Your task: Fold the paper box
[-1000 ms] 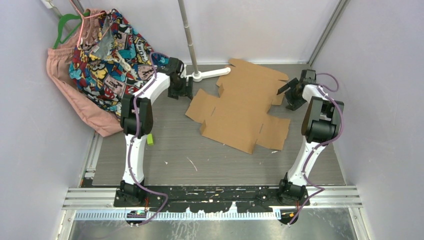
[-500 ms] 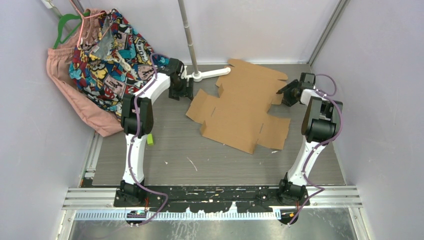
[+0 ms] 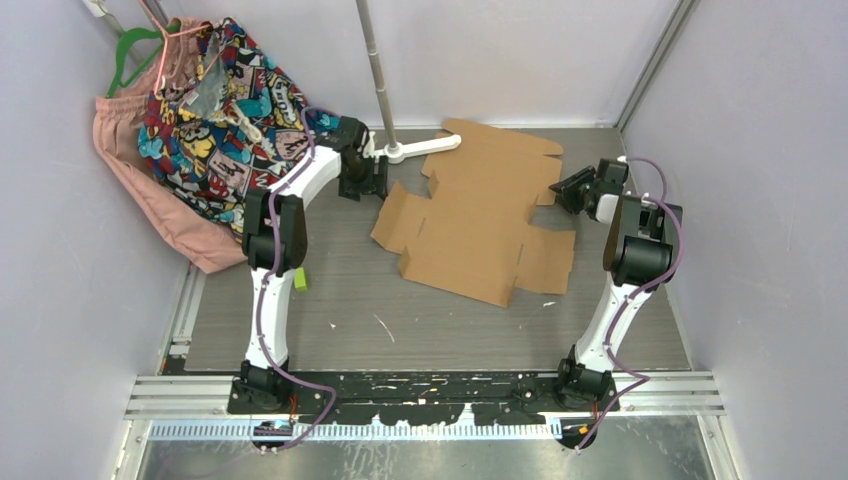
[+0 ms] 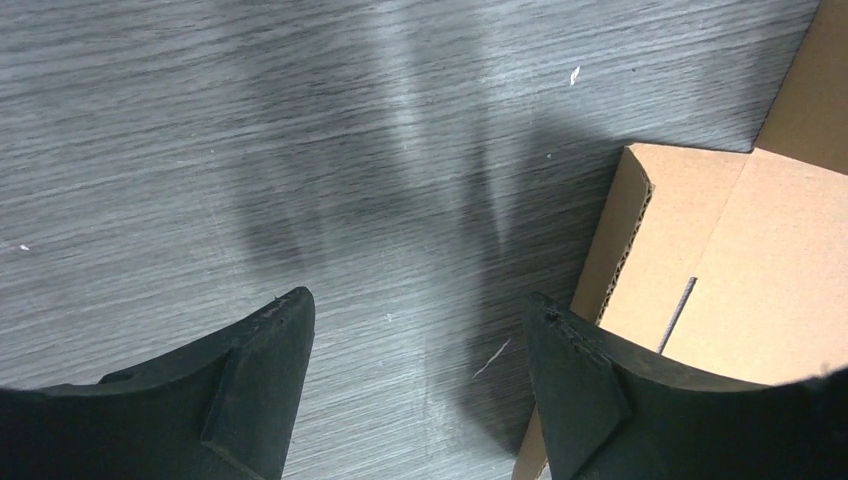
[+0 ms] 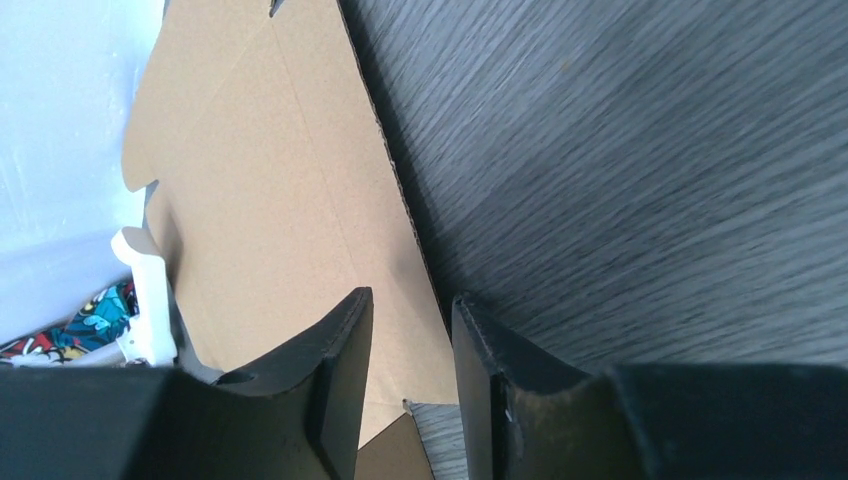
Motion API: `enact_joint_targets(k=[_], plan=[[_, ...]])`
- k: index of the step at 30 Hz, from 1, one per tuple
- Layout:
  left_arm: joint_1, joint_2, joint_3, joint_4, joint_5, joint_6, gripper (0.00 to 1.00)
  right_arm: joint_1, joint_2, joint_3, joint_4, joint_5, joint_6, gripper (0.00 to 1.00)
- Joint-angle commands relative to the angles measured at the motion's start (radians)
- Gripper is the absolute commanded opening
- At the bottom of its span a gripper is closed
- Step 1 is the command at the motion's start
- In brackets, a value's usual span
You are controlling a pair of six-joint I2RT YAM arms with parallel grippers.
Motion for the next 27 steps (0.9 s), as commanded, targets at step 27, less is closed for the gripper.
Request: enact_joint_targets(k=[27], plan=[[-0.036,0.032,0.045,-0.009,0.048,0.037,0.76,0.022,-0.107,-0.202,0.448,-0.186,0.077,0.36]])
